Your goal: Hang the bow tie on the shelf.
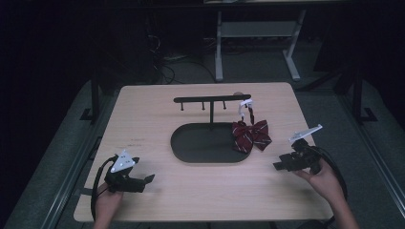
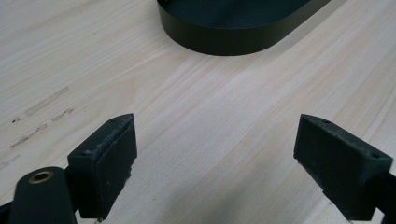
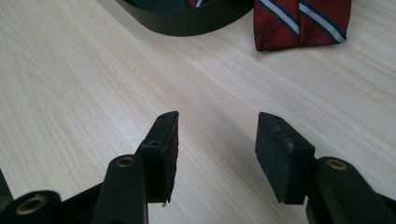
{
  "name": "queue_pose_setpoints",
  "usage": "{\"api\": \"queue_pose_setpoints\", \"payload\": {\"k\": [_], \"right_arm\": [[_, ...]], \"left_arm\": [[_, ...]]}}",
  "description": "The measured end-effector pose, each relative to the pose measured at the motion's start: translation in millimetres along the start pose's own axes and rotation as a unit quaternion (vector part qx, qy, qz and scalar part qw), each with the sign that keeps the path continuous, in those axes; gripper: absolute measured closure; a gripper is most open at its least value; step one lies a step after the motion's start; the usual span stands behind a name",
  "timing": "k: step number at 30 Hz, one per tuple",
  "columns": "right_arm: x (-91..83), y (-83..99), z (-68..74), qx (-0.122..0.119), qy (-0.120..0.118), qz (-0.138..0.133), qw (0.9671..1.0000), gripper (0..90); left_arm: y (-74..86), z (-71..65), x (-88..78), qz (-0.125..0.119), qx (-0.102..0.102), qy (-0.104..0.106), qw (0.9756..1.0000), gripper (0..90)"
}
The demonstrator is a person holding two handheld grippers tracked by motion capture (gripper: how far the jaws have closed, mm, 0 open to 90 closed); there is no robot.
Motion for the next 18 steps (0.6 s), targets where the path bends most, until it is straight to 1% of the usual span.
{"api": "queue_pose_setpoints", "payload": {"k": [9, 11, 14, 15, 18], "right_arm": [[4.9, 6.5, 6.1, -0.002, -0.001, -0.007, 1.0, 48.8], [6.0, 8.5, 6.9, -0.007, 0.001, -0.006, 1.0, 48.7], [7.2, 11.5, 8.5, -0.002, 0.002, -0.008, 1.0, 48.6], [7.3, 12.6, 8.3, -0.005, 0.003, -0.008, 1.0, 48.6], [7.3, 14.3, 11.3, 0.001, -0.002, -0.017, 0.9999, 48.1]], "left_arm": [[0.0, -0.1, 0.2, 0.001, 0.0, 0.001, 1.0, 13.2], [-0.1, -0.3, 0.2, 0.001, 0.0, 0.001, 1.0, 13.2], [-0.2, -0.1, 0.2, 0.001, -0.001, 0.001, 1.0, 13.2], [-0.2, 0.0, 0.3, 0.0, -0.001, 0.001, 1.0, 13.2], [-0.1, 0.0, 0.6, 0.001, -0.001, 0.001, 1.0, 13.2]]}}
Point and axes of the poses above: each handheld gripper's, and its own axes: x roughly forward along the jaws, y roughly out of its underside, z roughly to its left, the point moved 8 cm from there along x, roughly forward along the jaws, and after that the axes turned 13 degrees about -y, right-handed, at the moved point
